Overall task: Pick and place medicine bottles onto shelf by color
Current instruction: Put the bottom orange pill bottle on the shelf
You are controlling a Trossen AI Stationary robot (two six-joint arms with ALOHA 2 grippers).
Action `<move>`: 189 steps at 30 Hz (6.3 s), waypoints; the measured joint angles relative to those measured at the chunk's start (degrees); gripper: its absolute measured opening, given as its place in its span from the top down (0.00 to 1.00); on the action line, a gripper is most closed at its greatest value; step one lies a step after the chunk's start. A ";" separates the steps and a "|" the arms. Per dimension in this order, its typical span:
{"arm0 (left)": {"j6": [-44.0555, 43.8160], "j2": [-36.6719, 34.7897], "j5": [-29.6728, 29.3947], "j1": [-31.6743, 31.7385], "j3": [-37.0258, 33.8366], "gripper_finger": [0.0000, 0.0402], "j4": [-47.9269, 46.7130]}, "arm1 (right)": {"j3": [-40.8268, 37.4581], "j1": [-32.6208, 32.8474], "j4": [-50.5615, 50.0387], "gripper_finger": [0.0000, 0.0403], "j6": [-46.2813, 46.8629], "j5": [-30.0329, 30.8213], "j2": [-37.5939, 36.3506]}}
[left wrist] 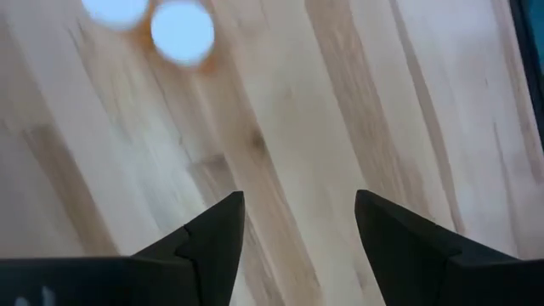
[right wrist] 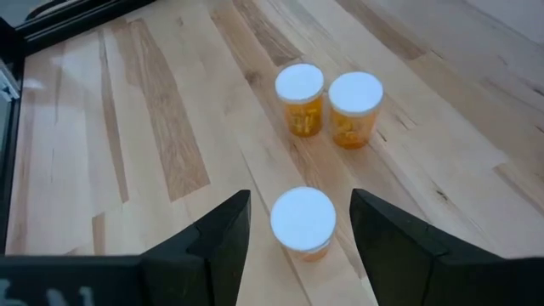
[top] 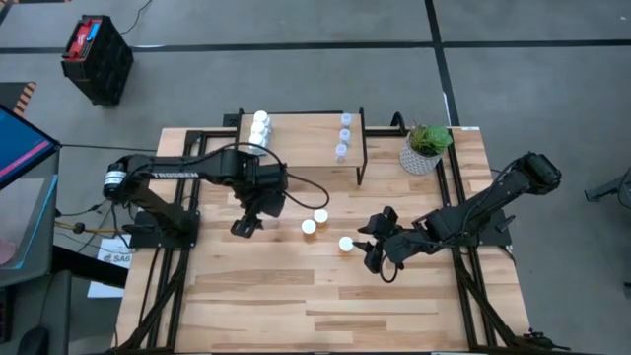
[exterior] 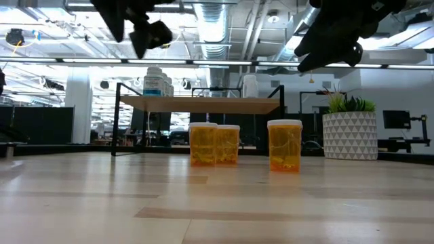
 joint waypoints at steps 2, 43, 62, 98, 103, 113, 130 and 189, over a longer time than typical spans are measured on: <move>-1.35 -0.89 -0.85 0.04 -0.05 0.48 -1.67 | 0.02 -0.42 0.56 0.45 0.00 -0.15 0.00; -24.76 -36.26 -33.84 -15.94 -43.30 0.48 44.88 | 1.40 -7.39 12.48 0.34 -6.68 -15.31 1.58; -28.35 -36.66 -37.47 -18.83 -44.28 0.48 43.84 | 31.03 -8.40 -30.11 0.34 -17.66 -16.68 20.28; -30.80 -36.59 -37.53 -18.83 -44.28 0.48 42.14 | 31.74 -9.13 -31.84 0.23 -20.58 -19.00 23.47; -28.66 -36.59 -37.53 -18.83 -44.28 0.48 42.19 | 31.74 -9.69 -31.57 0.19 -19.39 -18.45 23.39; -29.16 -36.59 -37.49 -18.83 -44.28 0.48 42.19 | 30.47 -10.80 -31.64 0.21 -14.34 -18.71 23.39; -29.26 -36.59 -37.49 -18.82 -44.26 0.48 42.19 | 25.86 -10.58 -26.38 0.21 -18.05 -18.92 23.45; -32.31 -36.56 -36.13 -18.80 -44.22 0.48 43.68 | 8.70 2.72 -29.99 0.21 28.96 -22.17 19.56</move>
